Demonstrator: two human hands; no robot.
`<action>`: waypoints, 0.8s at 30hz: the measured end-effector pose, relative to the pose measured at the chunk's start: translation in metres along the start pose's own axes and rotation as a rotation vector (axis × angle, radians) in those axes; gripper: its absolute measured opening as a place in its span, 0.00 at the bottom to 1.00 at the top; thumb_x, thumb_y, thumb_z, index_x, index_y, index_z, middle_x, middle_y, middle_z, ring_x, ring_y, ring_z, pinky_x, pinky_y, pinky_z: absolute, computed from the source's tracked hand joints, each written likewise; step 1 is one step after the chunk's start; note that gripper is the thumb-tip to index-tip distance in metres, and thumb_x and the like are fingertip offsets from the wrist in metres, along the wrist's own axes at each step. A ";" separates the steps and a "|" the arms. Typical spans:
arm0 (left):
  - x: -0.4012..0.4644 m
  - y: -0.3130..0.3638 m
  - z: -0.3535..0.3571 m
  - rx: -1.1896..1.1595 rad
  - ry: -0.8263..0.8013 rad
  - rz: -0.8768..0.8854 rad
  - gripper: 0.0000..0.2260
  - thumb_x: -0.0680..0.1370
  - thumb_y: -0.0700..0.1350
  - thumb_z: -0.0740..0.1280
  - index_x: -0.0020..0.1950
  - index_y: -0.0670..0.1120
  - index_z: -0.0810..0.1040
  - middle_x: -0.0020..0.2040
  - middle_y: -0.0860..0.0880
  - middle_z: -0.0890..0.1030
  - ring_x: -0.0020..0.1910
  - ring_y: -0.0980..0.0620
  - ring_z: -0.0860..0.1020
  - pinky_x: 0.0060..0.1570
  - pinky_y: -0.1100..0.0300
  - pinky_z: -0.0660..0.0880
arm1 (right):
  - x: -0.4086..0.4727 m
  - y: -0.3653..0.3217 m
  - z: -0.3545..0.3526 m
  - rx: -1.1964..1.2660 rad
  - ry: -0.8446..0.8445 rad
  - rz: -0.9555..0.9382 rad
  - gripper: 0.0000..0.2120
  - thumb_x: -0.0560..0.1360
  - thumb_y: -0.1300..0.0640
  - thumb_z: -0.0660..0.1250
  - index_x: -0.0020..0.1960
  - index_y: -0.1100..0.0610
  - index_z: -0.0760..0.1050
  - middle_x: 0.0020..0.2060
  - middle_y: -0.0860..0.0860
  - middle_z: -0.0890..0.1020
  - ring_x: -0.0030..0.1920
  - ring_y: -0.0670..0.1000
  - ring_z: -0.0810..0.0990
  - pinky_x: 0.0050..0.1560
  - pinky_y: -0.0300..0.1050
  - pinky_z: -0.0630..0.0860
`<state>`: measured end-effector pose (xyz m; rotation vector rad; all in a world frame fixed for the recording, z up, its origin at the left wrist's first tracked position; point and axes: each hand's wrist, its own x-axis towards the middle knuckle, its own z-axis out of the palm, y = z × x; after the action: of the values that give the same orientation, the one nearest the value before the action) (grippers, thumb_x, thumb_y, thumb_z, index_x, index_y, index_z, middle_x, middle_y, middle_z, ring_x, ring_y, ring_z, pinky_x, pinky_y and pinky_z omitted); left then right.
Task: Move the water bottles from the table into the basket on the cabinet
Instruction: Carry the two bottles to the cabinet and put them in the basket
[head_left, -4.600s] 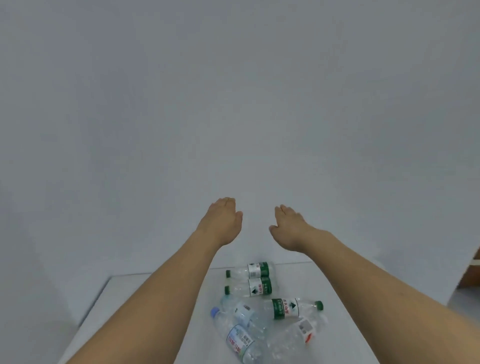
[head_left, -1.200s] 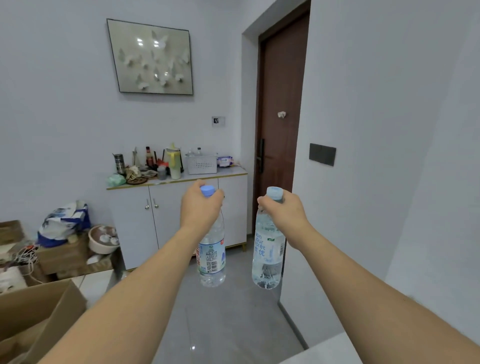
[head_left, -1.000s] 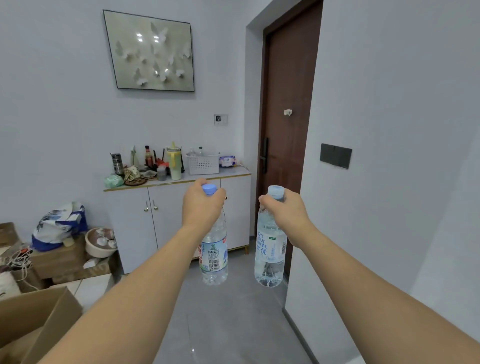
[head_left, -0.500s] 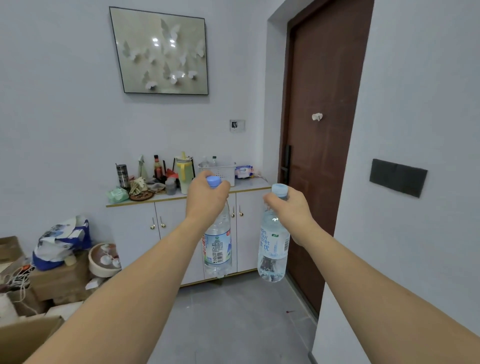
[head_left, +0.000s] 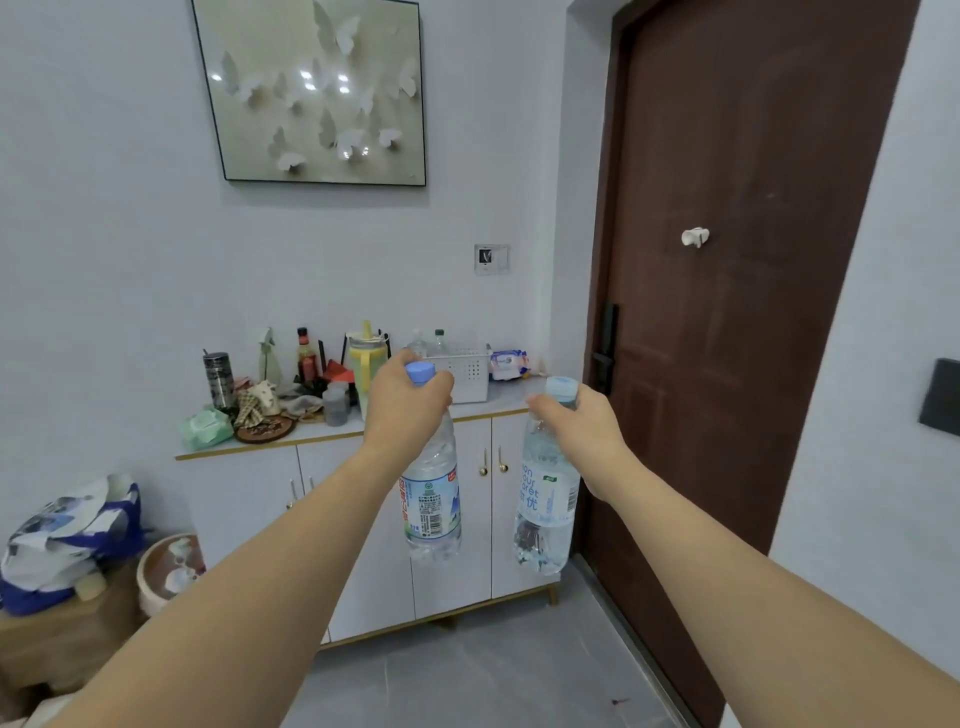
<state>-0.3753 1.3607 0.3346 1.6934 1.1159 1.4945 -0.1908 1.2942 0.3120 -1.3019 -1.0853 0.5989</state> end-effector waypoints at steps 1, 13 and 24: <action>0.020 -0.006 0.001 -0.004 -0.005 0.005 0.09 0.70 0.42 0.66 0.45 0.38 0.74 0.34 0.43 0.83 0.28 0.54 0.76 0.31 0.59 0.73 | 0.017 0.000 0.008 -0.002 0.002 -0.007 0.05 0.73 0.55 0.70 0.40 0.53 0.76 0.28 0.42 0.79 0.29 0.40 0.77 0.30 0.34 0.73; 0.196 -0.092 0.066 -0.057 -0.030 -0.038 0.04 0.71 0.43 0.66 0.40 0.47 0.72 0.34 0.44 0.83 0.32 0.49 0.79 0.35 0.55 0.76 | 0.203 0.040 0.067 0.031 -0.013 -0.010 0.03 0.74 0.52 0.69 0.41 0.48 0.78 0.31 0.39 0.83 0.35 0.40 0.80 0.37 0.38 0.74; 0.362 -0.120 0.153 0.055 -0.143 -0.096 0.05 0.72 0.42 0.68 0.42 0.45 0.71 0.31 0.49 0.69 0.27 0.52 0.65 0.27 0.62 0.63 | 0.411 0.089 0.077 0.081 -0.025 0.008 0.11 0.73 0.52 0.72 0.52 0.56 0.79 0.49 0.52 0.83 0.51 0.54 0.81 0.55 0.54 0.78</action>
<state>-0.2460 1.7496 0.3716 1.7292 1.1545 1.2740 -0.0681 1.7028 0.3407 -1.2315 -1.0662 0.6599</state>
